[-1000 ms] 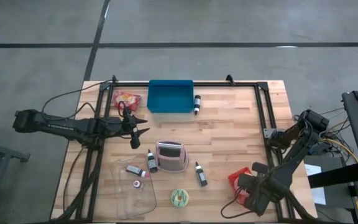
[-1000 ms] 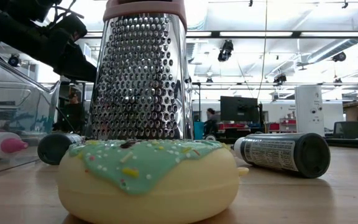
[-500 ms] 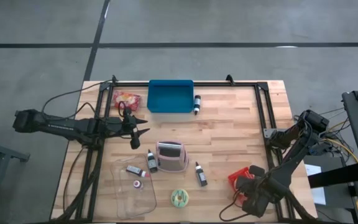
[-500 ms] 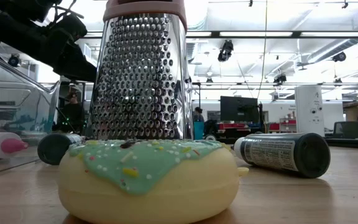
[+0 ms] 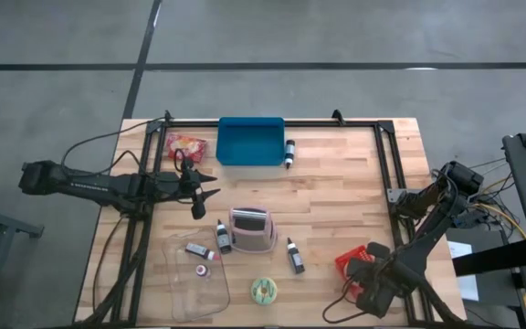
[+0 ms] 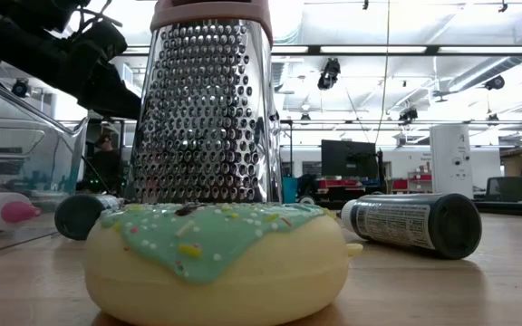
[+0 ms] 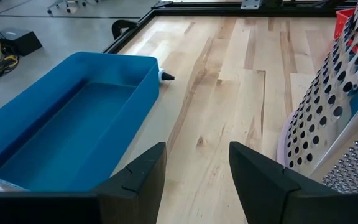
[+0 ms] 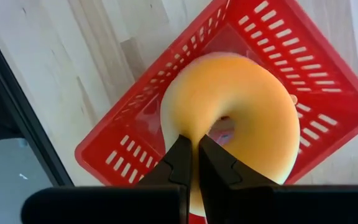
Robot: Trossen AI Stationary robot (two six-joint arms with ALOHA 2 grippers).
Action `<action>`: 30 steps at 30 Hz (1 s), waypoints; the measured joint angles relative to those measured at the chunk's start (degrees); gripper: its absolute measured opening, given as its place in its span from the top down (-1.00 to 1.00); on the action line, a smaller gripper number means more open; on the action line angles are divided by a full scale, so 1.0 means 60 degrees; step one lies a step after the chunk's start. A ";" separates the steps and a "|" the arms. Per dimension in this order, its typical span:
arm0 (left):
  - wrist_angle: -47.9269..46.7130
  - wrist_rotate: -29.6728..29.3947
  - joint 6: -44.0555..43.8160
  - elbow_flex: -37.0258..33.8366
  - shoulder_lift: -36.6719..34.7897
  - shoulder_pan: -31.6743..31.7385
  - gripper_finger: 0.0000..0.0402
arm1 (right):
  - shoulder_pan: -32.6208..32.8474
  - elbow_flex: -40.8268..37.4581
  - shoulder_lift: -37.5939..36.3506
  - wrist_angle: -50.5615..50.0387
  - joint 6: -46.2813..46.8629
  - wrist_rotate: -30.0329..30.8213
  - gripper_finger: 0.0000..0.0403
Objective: Pick & Place Food Item
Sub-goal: Put the black donut into the red bin
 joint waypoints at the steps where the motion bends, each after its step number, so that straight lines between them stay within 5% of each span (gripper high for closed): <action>1: 0.0000 0.0000 0.0003 0.0000 0.0000 0.0000 0.12 | 0.0001 -0.0004 0.0000 -0.0004 0.0001 -0.0061 0.96; 30: 0.0000 0.0072 0.0000 0.0000 0.0000 0.0004 0.12 | -0.0003 -0.0015 -0.0004 -0.0008 -0.0113 0.0147 0.96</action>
